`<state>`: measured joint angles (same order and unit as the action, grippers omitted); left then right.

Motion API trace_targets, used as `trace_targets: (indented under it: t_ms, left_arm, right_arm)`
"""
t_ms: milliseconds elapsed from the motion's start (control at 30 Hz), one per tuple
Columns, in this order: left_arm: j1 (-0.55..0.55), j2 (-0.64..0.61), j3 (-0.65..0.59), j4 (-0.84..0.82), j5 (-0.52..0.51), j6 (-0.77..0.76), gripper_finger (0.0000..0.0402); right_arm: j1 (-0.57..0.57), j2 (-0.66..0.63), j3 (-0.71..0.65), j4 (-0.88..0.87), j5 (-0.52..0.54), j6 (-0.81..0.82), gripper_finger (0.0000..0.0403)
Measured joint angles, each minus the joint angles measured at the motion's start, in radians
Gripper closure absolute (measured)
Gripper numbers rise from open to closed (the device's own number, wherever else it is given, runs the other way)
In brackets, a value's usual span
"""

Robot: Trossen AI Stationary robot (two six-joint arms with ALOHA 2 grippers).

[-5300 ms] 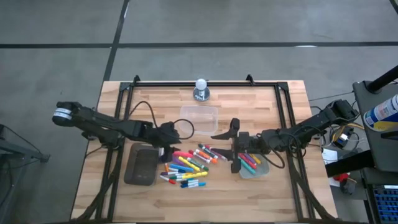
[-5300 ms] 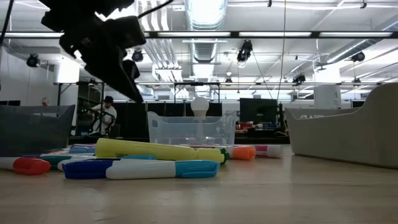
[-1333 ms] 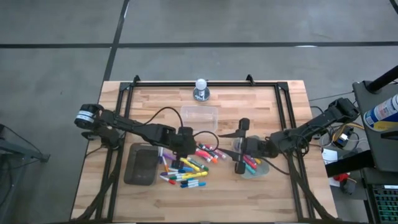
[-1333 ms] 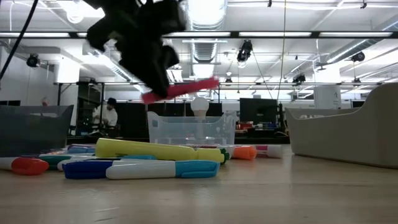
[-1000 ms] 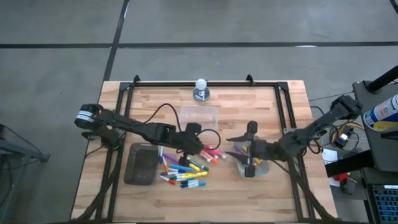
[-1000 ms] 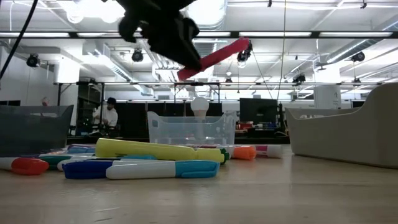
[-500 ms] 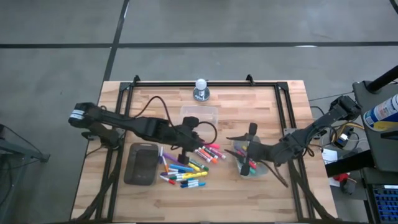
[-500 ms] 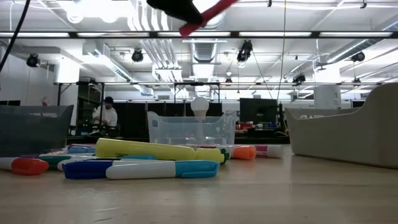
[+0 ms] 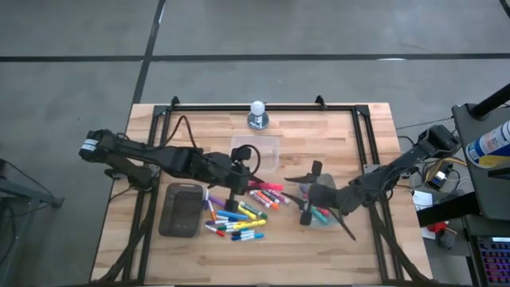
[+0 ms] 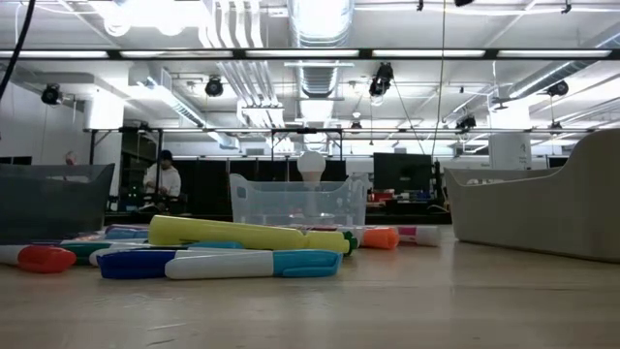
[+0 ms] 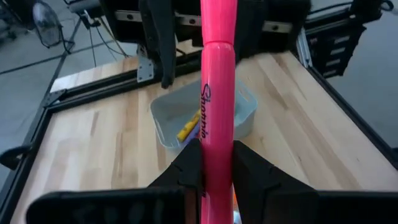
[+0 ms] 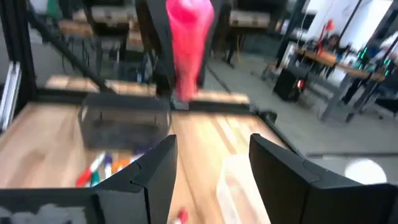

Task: Pick & Place Markers
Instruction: Put the pink highlighter into the gray bin

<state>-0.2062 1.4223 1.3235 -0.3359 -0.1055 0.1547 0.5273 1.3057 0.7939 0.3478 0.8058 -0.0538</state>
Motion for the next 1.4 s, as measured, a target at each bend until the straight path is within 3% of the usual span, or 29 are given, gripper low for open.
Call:
trace_targets:
  t_ms: [267, 533, 800, 1000, 1167, 1400]
  left_arm:
    - [0.000, 0.000, 0.000, 0.032, 0.003, 0.003, 0.0348]
    - [0.001, 0.000, 0.000, 0.083, 0.003, 0.020, 0.0348]
    - [0.001, 0.000, -0.002, 0.084, 0.003, 0.020, 0.0348]
    - [0.002, 0.000, -0.002, 0.089, -0.002, 0.021, 0.0348]
    - [0.002, 0.000, -0.002, 0.090, -0.004, 0.020, 0.0348]
    - [0.002, 0.000, -0.002, 0.089, -0.004, 0.011, 0.0348]
  right_arm:
    - [-0.015, 0.072, 0.001, 0.239, -0.058, -0.162, 0.0211]
    - [-0.028, 0.077, 0.001, 0.319, -0.134, -0.192, 0.0211]
    - [-0.063, 0.077, 0.002, 0.422, -0.135, -0.243, 0.0211]
    - [-0.103, 0.078, 0.002, 0.427, -0.271, -0.210, 0.0211]
    - [-0.117, 0.080, 0.002, 0.426, -0.289, -0.186, 0.0212]
    - [-0.115, 0.079, 0.002, 0.426, -0.291, -0.182, 0.0266]
